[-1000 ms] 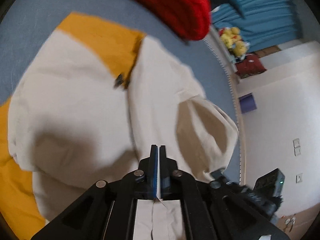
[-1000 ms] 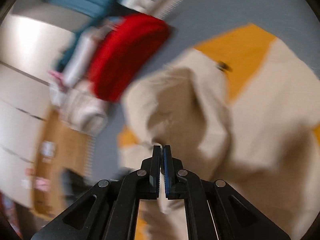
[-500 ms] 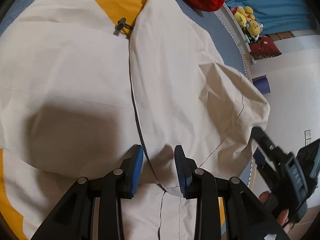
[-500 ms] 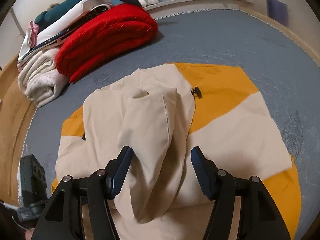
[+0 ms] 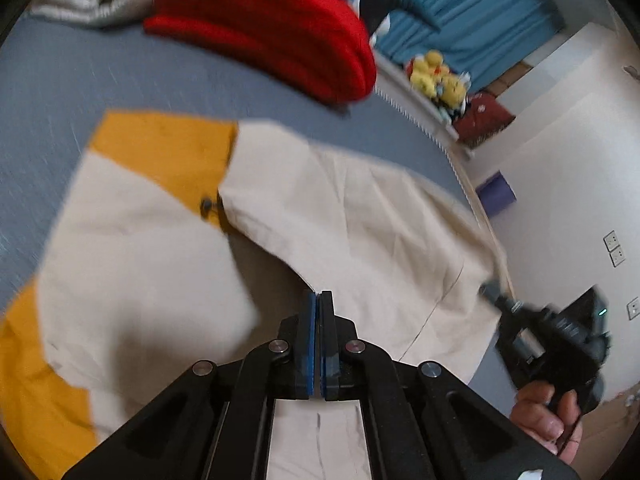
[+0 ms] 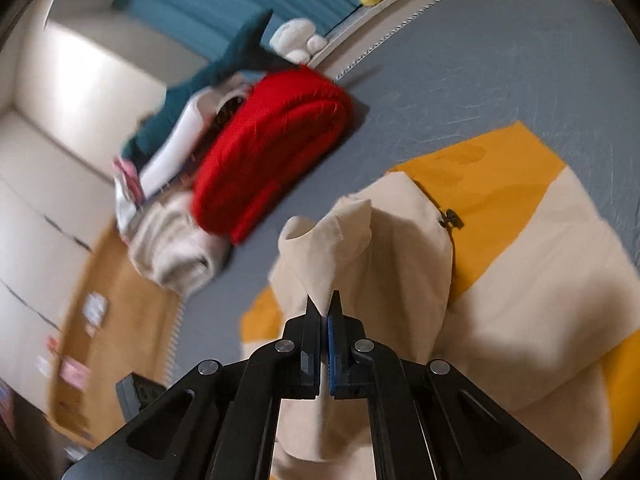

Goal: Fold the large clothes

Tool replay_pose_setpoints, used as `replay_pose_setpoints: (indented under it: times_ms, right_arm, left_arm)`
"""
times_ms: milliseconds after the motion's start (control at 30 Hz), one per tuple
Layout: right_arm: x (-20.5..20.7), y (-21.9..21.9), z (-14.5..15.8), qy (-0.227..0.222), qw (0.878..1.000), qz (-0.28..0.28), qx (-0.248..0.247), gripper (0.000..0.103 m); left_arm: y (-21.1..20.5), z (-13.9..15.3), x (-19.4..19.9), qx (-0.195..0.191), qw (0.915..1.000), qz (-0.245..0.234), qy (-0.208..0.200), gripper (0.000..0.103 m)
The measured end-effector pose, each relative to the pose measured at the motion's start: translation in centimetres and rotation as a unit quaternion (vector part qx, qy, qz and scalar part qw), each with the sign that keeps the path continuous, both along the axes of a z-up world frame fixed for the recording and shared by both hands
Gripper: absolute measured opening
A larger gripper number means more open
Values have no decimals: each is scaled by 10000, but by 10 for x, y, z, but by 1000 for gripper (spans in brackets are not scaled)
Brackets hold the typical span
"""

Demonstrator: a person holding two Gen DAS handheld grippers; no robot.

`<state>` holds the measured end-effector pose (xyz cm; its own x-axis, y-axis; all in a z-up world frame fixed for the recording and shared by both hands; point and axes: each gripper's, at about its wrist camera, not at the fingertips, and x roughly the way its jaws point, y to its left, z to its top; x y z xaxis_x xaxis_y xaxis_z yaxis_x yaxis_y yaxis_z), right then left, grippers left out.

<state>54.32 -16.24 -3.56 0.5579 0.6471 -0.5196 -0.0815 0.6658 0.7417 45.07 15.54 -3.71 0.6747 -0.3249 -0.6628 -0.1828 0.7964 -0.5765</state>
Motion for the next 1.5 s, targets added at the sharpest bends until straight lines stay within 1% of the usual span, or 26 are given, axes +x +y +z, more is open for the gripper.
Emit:
replay_pose_setpoints:
  times_ms: [33, 67, 100, 133, 200, 233, 300, 333, 400, 467, 500, 533, 600, 633, 700, 767, 800, 867, 900, 1000, 1067, 1167, 1233, 1300, 1367, 1500]
  right_arm:
    - [-2, -3, -4, 112, 9999, -80, 82, 3]
    - [-2, -6, -16, 371, 9990, -213, 84, 3]
    - [-1, -6, -26, 628, 9977, -268, -50, 3]
    - [-1, -4, -36, 889, 9951, -280, -330, 3]
    - [1, 4, -66, 1582, 9793, -202, -1248, 3]
    - [0, 6, -80, 1856, 9711, -137, -1495, 3]
    - [-2, 7, -100, 2195, 9624, -96, -1594, 3]
    - [-1, 8, -102, 2231, 9611, -62, -1627, 7]
    - [1, 13, -94, 2136, 9599, 39, -1818, 11]
    - [3, 13, -81, 1927, 9600, -2, -2030, 19]
    - [2, 12, -72, 1806, 9604, -70, -2118, 26]
    - [1, 11, -64, 1679, 9610, -145, -2192, 36]
    - [2, 12, -47, 1364, 9618, -169, -2366, 52]
    - [3, 13, -42, 1197, 9619, -121, -2457, 54]
    - [5, 24, -31, 751, 9584, 90, -2751, 54]
    - [9, 27, -31, 561, 9563, 279, -2856, 53]
    - [12, 29, -35, 570, 9566, 387, -2831, 53]
    - [14, 28, -46, 705, 9564, 560, -2778, 33]
    - [15, 28, -51, 777, 9557, 619, -2771, 13]
    - [15, 14, -64, 969, 9553, 393, -2766, 7]
    - [17, 9, -70, 1084, 9540, 314, -2779, 7]
    - [18, 6, -75, 1196, 9520, 263, -2806, 8]
    - [18, 2, -76, 1326, 9494, 127, -2845, 26]
    - [15, -5, -73, 1404, 9456, -172, -2931, 36]
    - [10, -6, -65, 1249, 9393, -431, -3168, 37]
    - [-3, 6, -36, 467, 9204, -856, -3786, 40]
  left_arm:
    - [3, -1, -1, 10, 10000, 17, 10, 0]
    - [3, -6, 0, 4, 9999, -20, 131, 0]
    - [-2, -17, 4, 40, 9990, -128, 424, 0]
    - [-8, -29, 8, 120, 9970, -225, 733, 0]
    - [-26, -69, 15, 436, 9834, -448, 1706, 0]
    - [-30, -89, 13, 376, 9778, -457, 2012, 0]
    - [-32, -97, 13, 330, 9763, -405, 2099, 0]
    - [-32, -94, 14, 360, 9767, -410, 2075, 0]
    - [-27, -77, 17, 429, 9806, -377, 1876, 1]
    - [-24, -64, 13, 653, 9833, -314, 1672, 9]
    - [-24, -59, 12, 786, 9839, -301, 1577, 12]
    - [-28, -51, 10, 1107, 9832, -282, 1421, 15]
    - [-40, -41, 7, 1542, 9807, -378, 1143, 17]
    - [-48, -38, 7, 1615, 9804, -506, 1006, 17]
    - [-65, -40, 7, 1617, 9796, -833, 855, 17]
    - [-83, -51, 9, 1503, 9775, -1187, 879, 17]
    - [-90, -61, 10, 1425, 9755, -1350, 994, 17]
    - [-99, -79, 12, 1377, 9713, -1460, 1276, 17]
    - [-103, -88, 7, 1446, 9676, -1507, 1419, 17]
    - [-111, -92, 4, 1777, 9593, -1645, 1455, 17]
    - [-110, -86, 5, 1763, 9584, -1683, 1482, 17]
    - [-107, -76, 13, 1627, 9630, -1624, 1408, 17]
    - [-106, -71, 20, 1633, 9651, -1542, 1347, 17]
    - [-97, -71, 20, 1609, 9673, -1427, 1347, 17]
    - [-91, -72, 18, 1556, 9697, -1323, 1342, 17]
    - [-78, -63, 12, 1475, 9741, -1196, 1230, 17]
